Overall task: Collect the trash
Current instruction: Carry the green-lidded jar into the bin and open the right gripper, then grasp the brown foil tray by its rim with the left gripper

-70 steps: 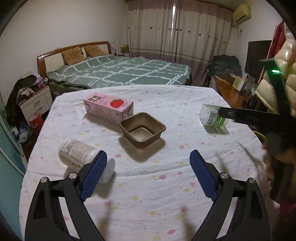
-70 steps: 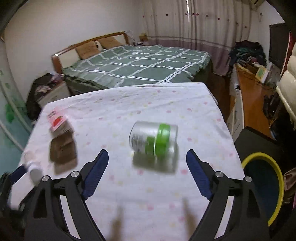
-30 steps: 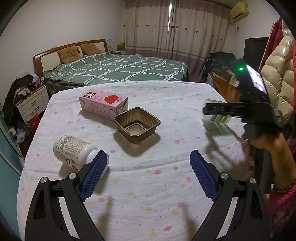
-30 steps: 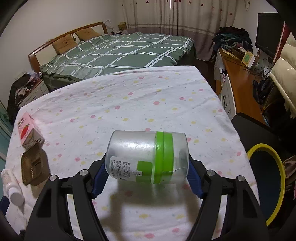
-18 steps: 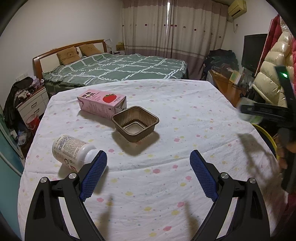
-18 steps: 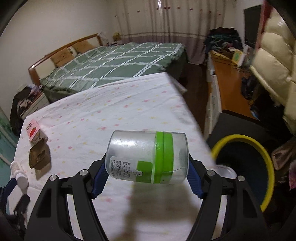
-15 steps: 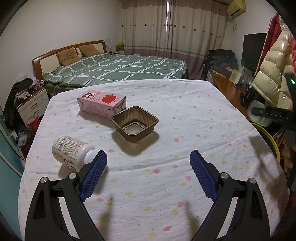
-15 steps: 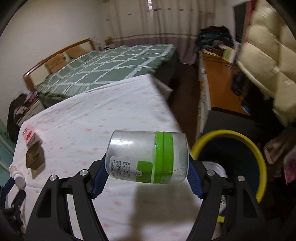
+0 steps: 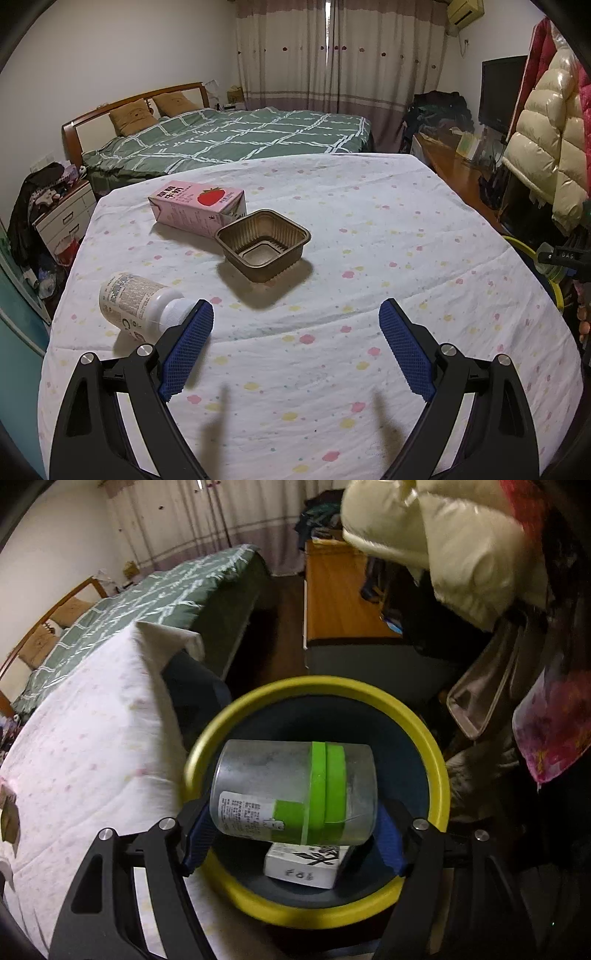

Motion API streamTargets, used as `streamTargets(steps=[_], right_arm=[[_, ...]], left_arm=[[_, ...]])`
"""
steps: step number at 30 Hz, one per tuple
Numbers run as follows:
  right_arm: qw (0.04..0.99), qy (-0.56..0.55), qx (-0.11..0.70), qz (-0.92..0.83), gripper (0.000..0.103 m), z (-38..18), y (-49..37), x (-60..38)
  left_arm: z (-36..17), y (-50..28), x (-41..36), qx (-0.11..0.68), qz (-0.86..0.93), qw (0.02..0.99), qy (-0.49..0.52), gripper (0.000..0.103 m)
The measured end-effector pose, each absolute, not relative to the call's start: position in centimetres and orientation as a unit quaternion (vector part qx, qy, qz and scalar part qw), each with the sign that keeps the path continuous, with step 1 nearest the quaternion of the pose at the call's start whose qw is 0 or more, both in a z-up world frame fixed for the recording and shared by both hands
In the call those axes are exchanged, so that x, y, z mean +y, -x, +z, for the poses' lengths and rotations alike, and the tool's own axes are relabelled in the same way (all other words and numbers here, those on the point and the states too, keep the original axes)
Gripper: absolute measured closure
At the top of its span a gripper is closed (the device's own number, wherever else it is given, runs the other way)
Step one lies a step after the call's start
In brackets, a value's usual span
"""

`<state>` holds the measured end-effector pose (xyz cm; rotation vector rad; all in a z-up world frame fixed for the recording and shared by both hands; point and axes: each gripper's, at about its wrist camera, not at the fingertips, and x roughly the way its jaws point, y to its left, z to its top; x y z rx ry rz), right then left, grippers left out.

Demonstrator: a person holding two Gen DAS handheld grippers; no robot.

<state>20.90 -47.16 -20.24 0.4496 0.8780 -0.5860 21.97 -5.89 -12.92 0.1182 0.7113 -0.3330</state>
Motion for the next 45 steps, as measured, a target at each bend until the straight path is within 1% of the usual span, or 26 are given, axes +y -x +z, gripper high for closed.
streamTargets(steps=[7,15,27,34,36,38,43,45], right_arm=[[0.831,-0.235,0.420,-0.278,0.033,-21.1,-20.6,-48.4],[0.843,-0.225,0.403,-0.276,0.029,-19.2,-20.0,-47.7],[0.887,-0.168,0.377,-0.207,0.028,-17.2,-20.4,-41.1],[0.901,-0.153,0.355,-0.200,0.028,-17.1,-19.9,-39.5],[0.902,-0.151,0.351,-0.199,0.028,-17.2,-19.9,-39.3],[0.904,-0.144,0.350,-0.198,0.028,-17.4,-19.8,-39.0],[0.908,-0.137,0.345,-0.193,0.028,-17.2,-19.8,-38.5],[0.907,-0.136,0.350,-0.190,0.027,-17.3,-19.9,-38.4]], left_arm=[[-13.1,-22.2,-5.9,0.351,-0.166,0.920,-0.056,0.013],[-13.2,-22.2,-6.0,0.350,-0.167,0.920,-0.057,0.013],[-13.7,-23.5,-6.6,0.387,-0.168,0.905,-0.061,0.013],[-11.8,-26.5,-7.6,0.390,-0.157,0.904,-0.078,0.021],[-11.8,-27.7,-7.8,0.396,-0.156,0.901,-0.080,0.026],[-12.3,-29.2,-8.0,0.410,-0.159,0.895,-0.077,0.033],[-13.7,-31.4,-8.9,0.430,-0.154,0.884,-0.096,0.045],[-14.2,-31.8,-9.2,0.435,-0.155,0.881,-0.101,0.048]])
